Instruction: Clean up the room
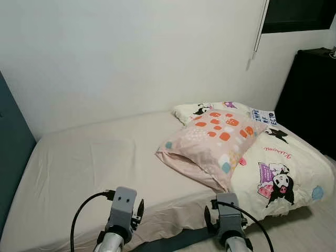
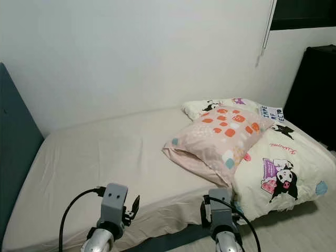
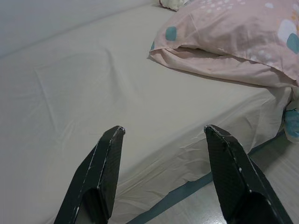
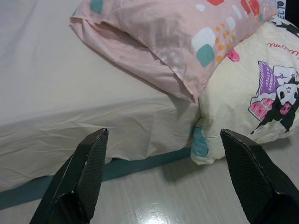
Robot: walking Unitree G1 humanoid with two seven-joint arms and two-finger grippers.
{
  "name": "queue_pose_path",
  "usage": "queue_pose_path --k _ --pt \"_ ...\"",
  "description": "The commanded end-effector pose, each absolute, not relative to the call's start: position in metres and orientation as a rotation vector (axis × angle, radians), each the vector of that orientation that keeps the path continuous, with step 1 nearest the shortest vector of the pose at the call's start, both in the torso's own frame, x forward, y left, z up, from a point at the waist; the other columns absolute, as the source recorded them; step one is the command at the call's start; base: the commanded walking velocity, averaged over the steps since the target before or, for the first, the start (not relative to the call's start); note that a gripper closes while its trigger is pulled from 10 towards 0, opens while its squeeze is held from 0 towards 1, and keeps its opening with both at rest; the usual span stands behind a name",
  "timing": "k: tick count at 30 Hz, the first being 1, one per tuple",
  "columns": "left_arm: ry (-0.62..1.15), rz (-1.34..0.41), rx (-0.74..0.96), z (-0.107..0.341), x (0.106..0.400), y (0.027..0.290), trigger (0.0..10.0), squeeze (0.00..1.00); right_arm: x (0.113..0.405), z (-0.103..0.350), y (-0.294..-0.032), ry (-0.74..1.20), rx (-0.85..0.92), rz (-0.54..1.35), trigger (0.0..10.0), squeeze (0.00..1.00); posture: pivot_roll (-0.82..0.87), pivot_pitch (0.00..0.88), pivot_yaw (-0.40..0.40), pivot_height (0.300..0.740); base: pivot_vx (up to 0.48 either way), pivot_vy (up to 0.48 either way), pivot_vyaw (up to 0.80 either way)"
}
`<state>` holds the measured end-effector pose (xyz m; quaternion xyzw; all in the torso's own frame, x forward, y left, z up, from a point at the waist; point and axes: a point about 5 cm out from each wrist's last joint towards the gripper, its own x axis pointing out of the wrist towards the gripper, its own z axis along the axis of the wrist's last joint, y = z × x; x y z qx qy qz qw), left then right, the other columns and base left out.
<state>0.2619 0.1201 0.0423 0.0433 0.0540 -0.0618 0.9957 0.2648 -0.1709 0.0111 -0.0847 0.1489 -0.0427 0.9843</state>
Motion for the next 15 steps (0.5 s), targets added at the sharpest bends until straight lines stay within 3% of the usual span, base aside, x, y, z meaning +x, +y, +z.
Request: queue_pose_path --k 1,15 --pt "0.116 -0.122 0.101 0.0418 0.2604 0.1222 10.0 0.00 0.2637 0.0118 -0.1717 0.300 -0.159 -0.102 10.0 0.00 -0.02 0.017 0.014 0.740 0.000 0.000 0.00" --pt "0.117 -0.121 0.099 0.0415 0.2598 0.1221 10.0 0.00 0.2637 0.0123 -0.1712 0.308 -0.112 -0.102 10.0 0.00 -0.02 0.019 0.013 0.740 0.000 0.000 0.00"
